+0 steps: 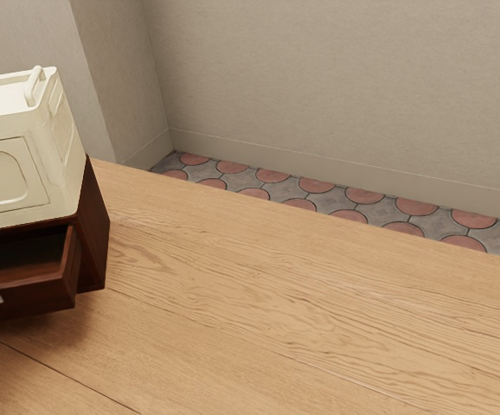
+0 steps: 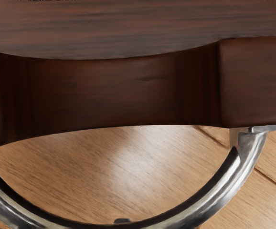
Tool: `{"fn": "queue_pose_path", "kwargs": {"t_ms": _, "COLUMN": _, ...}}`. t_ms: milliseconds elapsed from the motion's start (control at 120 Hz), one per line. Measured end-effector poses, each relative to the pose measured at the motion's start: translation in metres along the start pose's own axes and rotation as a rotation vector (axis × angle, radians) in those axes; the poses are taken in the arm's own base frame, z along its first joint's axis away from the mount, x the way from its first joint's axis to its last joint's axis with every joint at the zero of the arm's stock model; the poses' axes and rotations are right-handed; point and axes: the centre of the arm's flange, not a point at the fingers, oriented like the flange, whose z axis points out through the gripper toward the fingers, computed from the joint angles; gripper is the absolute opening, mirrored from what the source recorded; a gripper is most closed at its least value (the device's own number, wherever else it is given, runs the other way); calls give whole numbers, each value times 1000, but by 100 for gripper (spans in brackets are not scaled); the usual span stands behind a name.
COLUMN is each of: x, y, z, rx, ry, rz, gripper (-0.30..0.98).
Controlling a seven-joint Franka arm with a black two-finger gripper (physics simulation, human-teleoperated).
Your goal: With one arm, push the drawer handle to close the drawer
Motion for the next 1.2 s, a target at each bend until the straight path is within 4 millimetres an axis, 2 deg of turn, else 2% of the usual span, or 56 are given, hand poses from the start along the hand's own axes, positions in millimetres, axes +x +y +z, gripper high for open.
{"fn": "queue_pose_path", "kwargs": {"t_ms": 92, "x": 6, "y": -1, "z": 2, "rx": 7, "ry": 3, "rz": -19, "gripper": -11}}
{"fn": "queue_pose_path", "kwargs": {"t_ms": 575, "x": 43, "y": -1, "z": -6, "rx": 30, "ry": 41, "rz": -82, "gripper": -10}}
{"fn": "queue_pose_path", "kwargs": {"t_ms": 808, "x": 58, "y": -4, "z": -16, "rx": 34, "ry": 71, "rz": -105, "gripper": -10}}
{"fn": "queue_pose_path", "kwargs": {"t_ms": 1200, "x": 94, "y": -2, "z": -22, "rx": 61, "ry": 80, "rz": -128, "gripper": -10}}
